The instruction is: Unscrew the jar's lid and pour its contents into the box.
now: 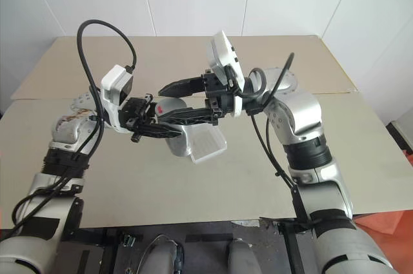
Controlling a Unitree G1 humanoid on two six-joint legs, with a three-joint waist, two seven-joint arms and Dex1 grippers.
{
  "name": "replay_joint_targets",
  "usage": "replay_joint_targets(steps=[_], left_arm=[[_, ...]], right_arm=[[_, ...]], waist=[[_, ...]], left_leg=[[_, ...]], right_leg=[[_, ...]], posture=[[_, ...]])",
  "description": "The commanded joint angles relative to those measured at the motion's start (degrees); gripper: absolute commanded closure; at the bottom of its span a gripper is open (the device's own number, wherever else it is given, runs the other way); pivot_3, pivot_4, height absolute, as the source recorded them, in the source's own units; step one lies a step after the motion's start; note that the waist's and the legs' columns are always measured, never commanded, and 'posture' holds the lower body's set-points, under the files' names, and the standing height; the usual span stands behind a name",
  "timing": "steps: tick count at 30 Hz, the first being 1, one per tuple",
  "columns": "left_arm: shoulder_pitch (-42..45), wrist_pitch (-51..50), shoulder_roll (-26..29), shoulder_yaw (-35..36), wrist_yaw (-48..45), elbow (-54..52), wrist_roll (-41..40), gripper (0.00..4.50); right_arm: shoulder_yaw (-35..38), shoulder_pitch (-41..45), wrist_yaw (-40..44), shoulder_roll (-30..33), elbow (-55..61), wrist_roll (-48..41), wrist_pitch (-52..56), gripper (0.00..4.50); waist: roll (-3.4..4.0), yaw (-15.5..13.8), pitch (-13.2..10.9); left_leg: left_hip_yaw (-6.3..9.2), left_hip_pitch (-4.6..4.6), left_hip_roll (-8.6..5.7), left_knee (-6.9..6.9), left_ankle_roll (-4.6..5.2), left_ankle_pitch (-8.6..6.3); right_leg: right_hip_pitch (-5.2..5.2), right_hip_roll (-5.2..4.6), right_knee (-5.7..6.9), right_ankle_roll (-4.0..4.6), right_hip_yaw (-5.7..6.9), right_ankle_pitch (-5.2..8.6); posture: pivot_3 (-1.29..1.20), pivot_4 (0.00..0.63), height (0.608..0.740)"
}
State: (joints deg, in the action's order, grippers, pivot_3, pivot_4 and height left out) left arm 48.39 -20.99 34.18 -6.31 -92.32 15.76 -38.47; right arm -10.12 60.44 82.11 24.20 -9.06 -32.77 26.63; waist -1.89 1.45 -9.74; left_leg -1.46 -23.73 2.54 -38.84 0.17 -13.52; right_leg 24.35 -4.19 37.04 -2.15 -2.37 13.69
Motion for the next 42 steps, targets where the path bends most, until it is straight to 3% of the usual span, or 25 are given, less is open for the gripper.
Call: replay_joint_targets(steps=[1, 5, 11, 16, 17, 22, 29, 41, 42], left_arm=[[3.10, 1.00, 2.10, -0.46, -0.18, -3.01, -5.39, 2.49], [3.26, 3.24, 1.82, -0.73, -0.18, -1.75, -3.81, 2.49], [1.02, 5.42, 2.27, 1.06, 0.23, -0.77, -0.39, 2.49], [-0.82, 8.44, 1.89, 4.04, 4.33, 0.42, 3.58, 2.49], [-1.15, 9.42, 1.76, 4.55, 5.46, 0.53, 4.64, 2.49], [-2.36, 9.88, 0.76, 6.63, 8.59, 0.08, 5.89, 2.49], [-2.73, 9.86, -0.68, 6.87, 9.37, -0.45, 6.89, 2.49], [-3.02, 9.17, -0.76, 7.17, 9.74, -1.35, 6.67, 2.49], [-3.14, 8.95, -0.63, 7.21, 9.62, -1.51, 6.53, 2.49]], right_arm=[[-2.18, 2.45, 6.76, -1.54, -6.18, 1.86, -3.47, 1.64], [-1.89, 3.57, 6.24, -2.65, -9.34, 4.28, -5.69, 1.64], [3.14, -0.10, -1.64, -1.43, -1.07, 1.96, -1.69, 1.64], [6.30, -4.17, -12.87, -0.02, 9.11, 1.23, 4.37, 0.14], [6.70, -4.89, -15.27, 0.14, 11.38, 1.08, 5.74, 0.07], [6.39, -6.41, -27.26, -1.38, 19.85, 1.30, 13.22, 0.07], [1.82, -6.02, -35.24, -5.06, 21.85, 4.08, 16.38, 0.07], [-0.34, -4.49, -38.41, -7.41, 17.95, 7.21, 15.81, 0.07], [-0.12, -4.44, -38.31, -7.40, 18.02, 7.10, 15.80, 0.23]], waist=[[0.01, 0.05, -0.01], [0.03, -0.16, -0.02], [0.03, -0.56, -0.03], [0.04, -0.63, -0.03], [0.04, -0.64, -0.03], [0.04, -0.46, -0.03], [0.04, -0.55, -0.03], [0.04, -0.52, -0.03], [0.04, -0.52, -0.03]], left_leg=[[0.00, 0.00, 0.01, 0.01, 0.00, 0.00], [0.00, -0.03, 0.01, 0.00, 0.00, 0.00], [0.00, -0.05, 0.01, 0.00, 0.00, 0.00], [0.01, -0.06, 0.00, -0.01, -0.01, 0.00], [0.00, -0.06, -0.01, -0.01, -0.01, 0.00], [0.01, -0.06, 0.00, 0.00, -0.01, 0.00], [0.00, -0.07, -0.01, -0.01, -0.01, 0.00], [0.01, -0.07, -0.01, 0.00, -0.01, 0.00], [0.01, -0.07, -0.01, 0.00, -0.01, 0.00]], right_leg=[[0.00, 0.02, 0.03, 0.00, 0.00, 0.00], [0.01, 0.01, 0.07, 0.00, 0.01, 0.00], [0.01, 0.00, 0.08, 0.00, 0.03, 0.00], [0.02, -0.02, 0.08, 0.00, 0.04, 0.00], [0.03, -0.03, 0.08, 0.00, 0.03, 0.00], [0.04, -0.02, 0.08, 0.00, 0.03, 0.00], [0.03, -0.02, 0.07, 0.00, 0.03, 0.00], [0.04, -0.02, 0.06, 0.00, 0.03, 0.00], [0.04, -0.02, 0.07, 0.00, 0.03, 0.00]], posture=[[0.00, 0.150, 0.740], [0.00, 0.150, 0.740], [0.00, 0.150, 0.740], [0.00, 0.150, 0.740], [0.00, 0.150, 0.740], [0.00, 0.150, 0.740], [0.00, 0.150, 0.740], [0.00, 0.150, 0.740], [0.00, 0.150, 0.740]])
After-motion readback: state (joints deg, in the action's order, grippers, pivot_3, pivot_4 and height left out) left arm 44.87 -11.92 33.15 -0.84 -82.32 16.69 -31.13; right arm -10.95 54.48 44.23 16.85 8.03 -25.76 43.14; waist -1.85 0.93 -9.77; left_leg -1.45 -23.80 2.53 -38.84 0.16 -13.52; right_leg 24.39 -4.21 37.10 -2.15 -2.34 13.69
